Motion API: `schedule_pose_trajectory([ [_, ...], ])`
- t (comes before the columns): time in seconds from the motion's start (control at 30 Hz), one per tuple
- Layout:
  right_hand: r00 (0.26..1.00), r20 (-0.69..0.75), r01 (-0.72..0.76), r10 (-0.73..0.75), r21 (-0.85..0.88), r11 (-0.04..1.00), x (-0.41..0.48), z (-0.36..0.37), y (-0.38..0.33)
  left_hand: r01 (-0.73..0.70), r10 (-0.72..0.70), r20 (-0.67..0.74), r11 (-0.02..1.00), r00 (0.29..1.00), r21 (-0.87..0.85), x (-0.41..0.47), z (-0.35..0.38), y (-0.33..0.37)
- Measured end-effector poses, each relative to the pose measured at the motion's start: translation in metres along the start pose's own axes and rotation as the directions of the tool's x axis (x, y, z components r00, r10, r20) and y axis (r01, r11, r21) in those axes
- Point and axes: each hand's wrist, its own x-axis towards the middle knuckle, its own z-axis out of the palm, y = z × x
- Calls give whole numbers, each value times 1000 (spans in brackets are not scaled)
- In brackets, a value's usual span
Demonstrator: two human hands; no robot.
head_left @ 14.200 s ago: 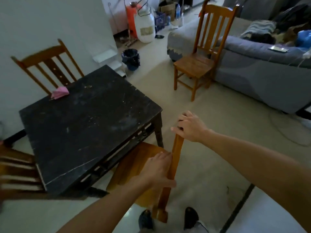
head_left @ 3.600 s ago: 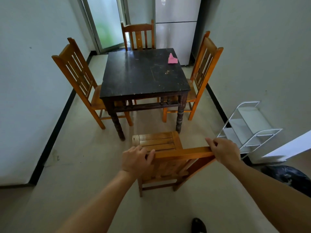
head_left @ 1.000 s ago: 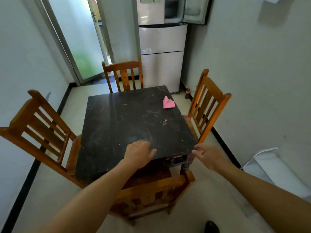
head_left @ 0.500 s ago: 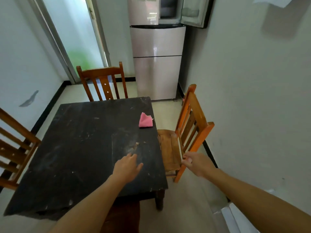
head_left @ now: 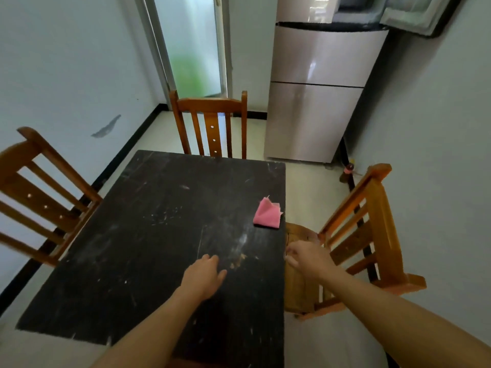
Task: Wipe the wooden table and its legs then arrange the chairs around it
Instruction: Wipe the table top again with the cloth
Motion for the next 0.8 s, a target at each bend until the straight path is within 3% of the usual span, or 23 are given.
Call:
schedule_pose_trajectory([
  [0.2, 983, -28, 177, -180, -77, 981, 80, -4, -8, 82, -81, 43, 997, 996, -11, 35, 16, 12],
  [0.27, 968, -37, 245, -247, -56, 968, 117, 3, -9, 109, -109, 18, 994, 994, -10, 48, 23, 12],
  [0.33, 952, -6, 302, -306, -151, 941, 160, 15, -4, 151, -152, -25, 988, 988, -10, 59, 33, 11],
  [0.47, 948, 81, 317, -307, -292, 902, 225, 52, 10, 253, -253, -12, 967, 967, -7, 77, 64, 7],
  [0.57, 939, -3, 326, -344, -313, 892, 242, 73, 19, 305, -304, -30, 952, 952, 14, 85, 96, -1],
  [0.8, 928, -53, 342, -369, -272, 900, 248, 90, 32, 351, -348, -116, 936, 930, 6, 83, 139, -2],
])
